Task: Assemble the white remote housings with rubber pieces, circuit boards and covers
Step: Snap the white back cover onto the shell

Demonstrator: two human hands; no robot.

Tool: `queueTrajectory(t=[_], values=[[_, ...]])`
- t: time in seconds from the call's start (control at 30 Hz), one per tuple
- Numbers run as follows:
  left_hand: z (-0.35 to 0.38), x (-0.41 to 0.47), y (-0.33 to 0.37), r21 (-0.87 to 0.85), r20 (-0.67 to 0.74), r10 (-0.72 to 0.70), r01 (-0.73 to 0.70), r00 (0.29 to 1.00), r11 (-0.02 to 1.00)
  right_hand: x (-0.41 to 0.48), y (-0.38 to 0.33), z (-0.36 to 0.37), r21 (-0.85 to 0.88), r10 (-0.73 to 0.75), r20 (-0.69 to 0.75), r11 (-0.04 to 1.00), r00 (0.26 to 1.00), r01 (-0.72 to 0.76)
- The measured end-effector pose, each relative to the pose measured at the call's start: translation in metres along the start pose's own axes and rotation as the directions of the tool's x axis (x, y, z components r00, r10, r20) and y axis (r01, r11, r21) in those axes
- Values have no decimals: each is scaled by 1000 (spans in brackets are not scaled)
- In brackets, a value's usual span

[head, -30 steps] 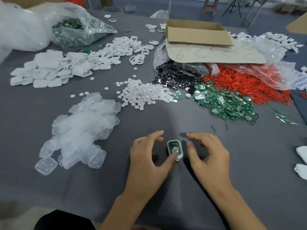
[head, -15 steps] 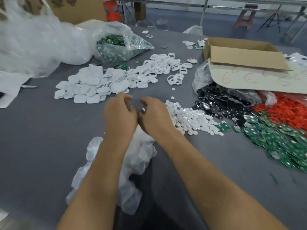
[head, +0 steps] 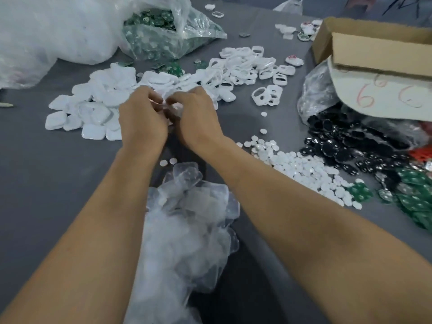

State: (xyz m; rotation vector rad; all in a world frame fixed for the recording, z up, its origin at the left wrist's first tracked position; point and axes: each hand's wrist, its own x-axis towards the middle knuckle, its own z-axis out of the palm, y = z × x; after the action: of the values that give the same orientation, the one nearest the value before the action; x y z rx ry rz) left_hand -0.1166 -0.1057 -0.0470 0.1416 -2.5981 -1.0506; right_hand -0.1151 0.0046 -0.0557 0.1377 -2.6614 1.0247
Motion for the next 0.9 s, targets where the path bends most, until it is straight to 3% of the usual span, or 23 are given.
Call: queueTrajectory(t=[0.13, 0.3, 0.37, 0.47, 0.6, 0.73, 0.9], values=[[-8, -14, 8, -49, 84, -2, 6, 996, 999, -10, -13, -11, 33, 54, 57, 998, 997, -56], [-30, -32, 18, -265, -54, -84, 67, 995, 962, -30, -25, -28, 187, -20, 39, 982, 999, 13], [-47, -42, 22, -332, -47, -135, 112, 990, 937, -39, -28, -45, 230, -70, 75, 972, 995, 52], [-73, -80, 36, -571, 118, -133, 177, 984, 801, -68, -30, -86, 293, -160, 149, 950, 976, 111], [-100, -181, 56, -691, 315, -8, 235, 949, 683, -160, -25, -155, 259, -201, 97, 951, 975, 170], [-96, -288, 74, -730, 480, 83, 345, 873, 590, -279, -13, -200, 157, -61, 96, 987, 994, 46], [-68, -378, 88, -771, 539, 61, 463, 840, 438, -386, 6, -229, -40, 69, 21, 997, 997, -69]])
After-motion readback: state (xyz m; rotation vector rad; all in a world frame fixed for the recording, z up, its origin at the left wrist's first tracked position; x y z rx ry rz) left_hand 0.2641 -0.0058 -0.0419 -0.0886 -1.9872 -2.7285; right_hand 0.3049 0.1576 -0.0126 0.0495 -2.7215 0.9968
